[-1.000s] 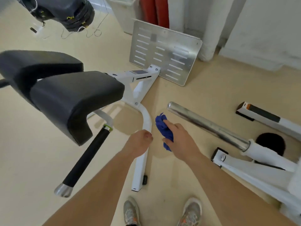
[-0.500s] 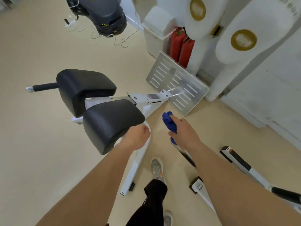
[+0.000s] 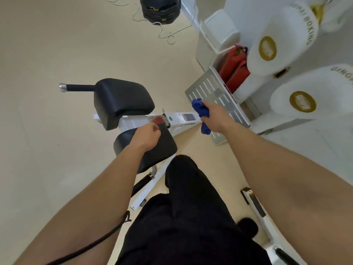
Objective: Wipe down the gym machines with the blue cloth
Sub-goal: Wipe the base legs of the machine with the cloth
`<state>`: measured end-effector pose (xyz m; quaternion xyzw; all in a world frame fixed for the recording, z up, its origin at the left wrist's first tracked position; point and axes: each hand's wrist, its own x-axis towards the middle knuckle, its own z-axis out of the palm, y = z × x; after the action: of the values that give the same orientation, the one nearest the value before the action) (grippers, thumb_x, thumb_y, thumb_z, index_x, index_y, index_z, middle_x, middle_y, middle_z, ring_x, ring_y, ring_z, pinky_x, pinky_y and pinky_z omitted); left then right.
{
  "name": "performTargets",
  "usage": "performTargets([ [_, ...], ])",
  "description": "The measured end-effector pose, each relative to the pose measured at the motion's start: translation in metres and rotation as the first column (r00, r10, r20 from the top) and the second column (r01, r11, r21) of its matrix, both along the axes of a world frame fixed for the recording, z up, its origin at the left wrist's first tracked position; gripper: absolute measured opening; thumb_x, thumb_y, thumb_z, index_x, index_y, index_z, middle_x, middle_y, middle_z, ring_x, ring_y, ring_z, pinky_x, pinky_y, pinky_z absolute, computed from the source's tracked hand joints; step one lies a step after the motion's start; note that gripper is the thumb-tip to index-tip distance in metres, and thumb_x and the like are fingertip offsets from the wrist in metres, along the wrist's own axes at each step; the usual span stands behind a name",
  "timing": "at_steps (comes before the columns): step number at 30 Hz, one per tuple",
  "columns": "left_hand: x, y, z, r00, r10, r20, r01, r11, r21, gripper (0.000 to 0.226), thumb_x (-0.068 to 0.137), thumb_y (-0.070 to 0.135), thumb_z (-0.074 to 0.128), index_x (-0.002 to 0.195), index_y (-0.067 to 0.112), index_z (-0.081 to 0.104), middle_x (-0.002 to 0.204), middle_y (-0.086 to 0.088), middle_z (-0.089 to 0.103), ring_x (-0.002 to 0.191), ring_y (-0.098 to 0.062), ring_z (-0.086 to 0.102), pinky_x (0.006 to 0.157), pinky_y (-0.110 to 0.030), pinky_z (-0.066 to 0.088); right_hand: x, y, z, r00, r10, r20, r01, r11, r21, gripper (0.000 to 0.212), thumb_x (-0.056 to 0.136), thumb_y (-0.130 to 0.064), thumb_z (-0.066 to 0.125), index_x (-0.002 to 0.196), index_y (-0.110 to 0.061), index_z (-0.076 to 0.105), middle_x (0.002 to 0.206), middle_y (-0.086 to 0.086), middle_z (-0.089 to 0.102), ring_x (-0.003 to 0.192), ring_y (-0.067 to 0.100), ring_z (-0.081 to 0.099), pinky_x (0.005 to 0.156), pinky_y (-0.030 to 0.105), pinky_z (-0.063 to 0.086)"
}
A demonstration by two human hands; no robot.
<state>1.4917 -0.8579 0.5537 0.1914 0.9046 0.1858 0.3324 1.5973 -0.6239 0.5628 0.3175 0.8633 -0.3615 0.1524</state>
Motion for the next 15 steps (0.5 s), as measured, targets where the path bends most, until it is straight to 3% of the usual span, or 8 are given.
performTargets([
  [4, -0.013, 0.009, 0.013, 0.984, 0.180, -0.005, -0.180, 0.983, 0.022, 0.031, 0.099, 0.022, 0.044, 0.123, 0.015, 0.063, 0.126, -0.007, 0.063, 0.115, -0.027, 0.057, 0.095, -0.038, 0.044, -0.028, 0.030, 0.022, 0.996, 0.087, -0.007, -0.086, 0.994, 0.064, 0.058, 0.089, -0.003, 0.053, 0.142, -0.025, 0.046, 0.119, 0.011, 0.063, 0.107, 0.032, 0.060, 0.096, 0.042, 0.049],
  [9, -0.017, 0.019, 0.024, 0.977, 0.213, 0.001, -0.213, 0.977, -0.009, 0.024, 0.099, 0.023, 0.045, 0.113, 0.014, 0.063, 0.113, -0.005, 0.065, 0.100, -0.023, 0.058, 0.090, -0.037, 0.046, -0.054, 0.056, 0.033, 0.985, 0.171, 0.022, -0.173, 0.981, 0.093, 0.058, 0.093, -0.008, 0.054, 0.148, -0.021, 0.040, 0.126, 0.014, 0.060, 0.113, 0.032, 0.058, 0.096, 0.036, 0.044],
  [13, -0.016, 0.036, 0.029, 0.971, 0.236, -0.039, -0.238, 0.966, -0.096, 0.020, 0.097, 0.022, 0.045, 0.100, 0.013, 0.062, 0.104, -0.009, 0.066, 0.092, -0.026, 0.060, 0.085, -0.038, 0.050, -0.074, 0.078, 0.032, 0.975, 0.224, -0.004, -0.224, 0.975, -0.004, 0.064, 0.094, -0.009, 0.055, 0.152, -0.025, 0.034, 0.133, 0.011, 0.056, 0.116, 0.030, 0.056, 0.096, 0.035, 0.045],
  [15, -0.014, 0.056, 0.030, 0.954, 0.297, -0.048, -0.301, 0.946, -0.119, 0.022, 0.098, 0.021, 0.044, 0.103, 0.012, 0.063, 0.105, -0.009, 0.066, 0.092, -0.025, 0.060, 0.086, -0.037, 0.050, -0.083, 0.096, 0.026, 0.960, 0.278, -0.016, -0.279, 0.960, -0.038, 0.067, 0.093, -0.009, 0.056, 0.153, -0.026, 0.031, 0.135, 0.011, 0.055, 0.116, 0.030, 0.056, 0.090, 0.031, 0.043],
])
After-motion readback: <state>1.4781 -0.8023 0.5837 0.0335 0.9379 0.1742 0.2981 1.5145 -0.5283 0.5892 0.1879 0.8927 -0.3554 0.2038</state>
